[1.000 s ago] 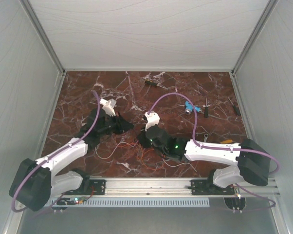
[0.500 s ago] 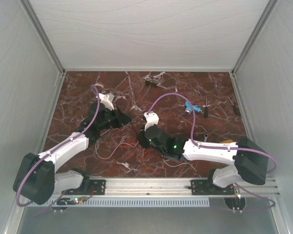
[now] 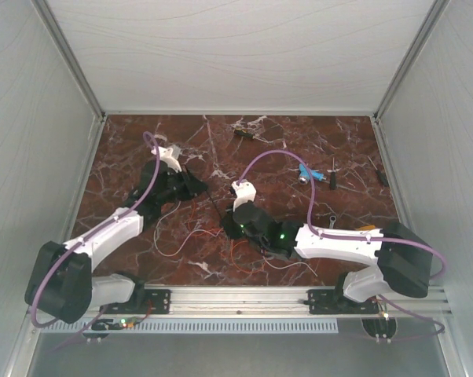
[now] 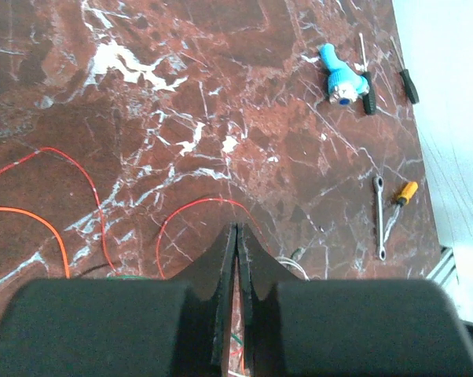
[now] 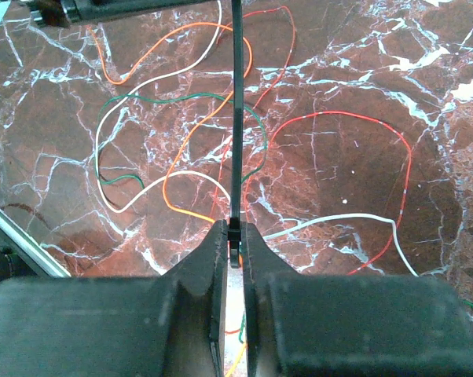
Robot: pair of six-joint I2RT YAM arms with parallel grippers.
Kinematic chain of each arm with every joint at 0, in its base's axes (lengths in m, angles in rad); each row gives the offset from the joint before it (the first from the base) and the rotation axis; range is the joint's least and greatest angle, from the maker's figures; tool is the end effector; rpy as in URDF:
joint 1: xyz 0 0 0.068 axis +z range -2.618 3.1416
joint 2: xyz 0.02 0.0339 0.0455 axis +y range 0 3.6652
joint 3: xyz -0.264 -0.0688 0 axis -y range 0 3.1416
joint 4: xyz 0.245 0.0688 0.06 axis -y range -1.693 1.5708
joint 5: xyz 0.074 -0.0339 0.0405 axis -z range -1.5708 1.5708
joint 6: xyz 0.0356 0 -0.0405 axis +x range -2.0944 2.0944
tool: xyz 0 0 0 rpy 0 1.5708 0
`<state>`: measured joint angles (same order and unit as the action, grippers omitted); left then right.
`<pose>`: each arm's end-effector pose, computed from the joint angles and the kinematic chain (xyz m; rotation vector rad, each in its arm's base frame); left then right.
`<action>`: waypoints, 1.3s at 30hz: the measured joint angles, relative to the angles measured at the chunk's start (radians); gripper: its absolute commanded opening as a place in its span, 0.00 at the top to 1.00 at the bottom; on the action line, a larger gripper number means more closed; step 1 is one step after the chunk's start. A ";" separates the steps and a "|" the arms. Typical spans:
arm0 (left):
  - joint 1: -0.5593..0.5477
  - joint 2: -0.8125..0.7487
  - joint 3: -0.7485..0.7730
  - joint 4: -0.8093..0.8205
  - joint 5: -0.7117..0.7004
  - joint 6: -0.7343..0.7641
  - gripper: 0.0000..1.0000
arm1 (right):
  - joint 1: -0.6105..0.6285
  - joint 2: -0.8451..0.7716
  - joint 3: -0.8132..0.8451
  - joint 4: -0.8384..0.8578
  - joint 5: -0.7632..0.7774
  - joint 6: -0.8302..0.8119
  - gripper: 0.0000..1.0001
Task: Zip-tie the wires
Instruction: Tie the cable at the center of the board.
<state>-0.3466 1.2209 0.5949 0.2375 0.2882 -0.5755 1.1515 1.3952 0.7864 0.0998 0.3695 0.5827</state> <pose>0.2442 -0.0990 0.2256 -0.0356 2.0494 -0.8743 0.1350 0.2713 0.2303 -0.3685 2.0830 0.6870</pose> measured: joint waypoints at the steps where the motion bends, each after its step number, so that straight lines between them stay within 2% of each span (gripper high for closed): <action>1: 0.006 0.007 0.002 0.000 -0.001 0.000 1.00 | 0.000 0.000 0.000 0.000 0.000 0.000 1.00; 23: 0.135 0.212 0.100 0.000 0.023 0.001 1.00 | 0.000 0.011 -0.021 0.002 -0.004 0.012 1.00; 39: 0.159 0.293 0.143 0.000 0.056 -0.004 1.00 | 0.000 0.013 -0.034 0.004 0.001 0.018 1.00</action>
<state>-0.1875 1.5139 0.7383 0.2371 0.3447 -0.5797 1.1515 1.4086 0.7521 0.1036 0.3706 0.6003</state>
